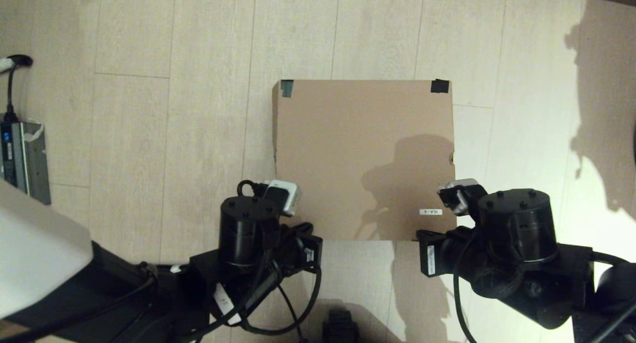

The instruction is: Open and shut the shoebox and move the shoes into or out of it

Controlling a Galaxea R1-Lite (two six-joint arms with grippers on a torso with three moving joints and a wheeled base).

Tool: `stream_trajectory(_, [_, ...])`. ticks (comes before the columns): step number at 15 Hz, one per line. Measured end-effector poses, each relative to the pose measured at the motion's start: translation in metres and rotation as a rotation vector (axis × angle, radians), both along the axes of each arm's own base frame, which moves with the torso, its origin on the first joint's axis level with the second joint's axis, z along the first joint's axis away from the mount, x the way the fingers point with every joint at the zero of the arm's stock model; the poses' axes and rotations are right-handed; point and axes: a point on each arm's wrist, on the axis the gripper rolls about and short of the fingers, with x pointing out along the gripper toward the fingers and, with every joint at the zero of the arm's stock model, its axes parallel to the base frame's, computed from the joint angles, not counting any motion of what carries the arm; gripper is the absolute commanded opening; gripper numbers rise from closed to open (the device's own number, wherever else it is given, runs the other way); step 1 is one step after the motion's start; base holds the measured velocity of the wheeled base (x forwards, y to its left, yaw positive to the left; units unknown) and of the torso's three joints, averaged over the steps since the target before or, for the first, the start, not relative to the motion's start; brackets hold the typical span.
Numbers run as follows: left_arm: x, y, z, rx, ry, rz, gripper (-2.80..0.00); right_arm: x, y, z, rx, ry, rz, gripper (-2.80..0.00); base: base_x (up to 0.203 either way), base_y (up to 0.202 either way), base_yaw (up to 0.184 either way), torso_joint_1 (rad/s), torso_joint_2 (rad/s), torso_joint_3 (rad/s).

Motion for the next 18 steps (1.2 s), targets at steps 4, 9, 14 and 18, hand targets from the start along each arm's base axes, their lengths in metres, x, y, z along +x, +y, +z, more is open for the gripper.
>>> stream_trajectory(4, [0.001, -0.001, -0.003, 0.007, 0.007, 0.000, -2.80, 0.001, 0.001, -0.007, -0.021, 0.018, 0.001, -2.80, 0.000, 0.000, 0.000, 0.000, 0.00, 0.000])
stream_trajectory(9, [-0.008, 0.009, 0.031, -0.053, -0.076, 0.038, -2.80, -0.017, -0.010, 0.024, 0.032, -0.075, -0.003, -2.80, 0.000, 0.000, 0.000, 0.000, 0.00, 0.000])
stream_trajectory(14, [-0.023, 0.106, 0.082, -0.150, -0.219, 0.294, -2.80, -0.064, -0.071, 0.055, 0.066, -0.235, -0.107, -2.80, 0.000, 0.000, 0.000, 0.000, 0.00, 0.000])
stream_trajectory(18, [-0.077, 0.201, 0.072, -0.096, -0.285, 0.637, -2.80, -0.105, -0.141, 0.056, 0.025, -0.355, -0.433, -2.80, 0.000, 0.000, 0.000, 0.000, 0.00, 0.000])
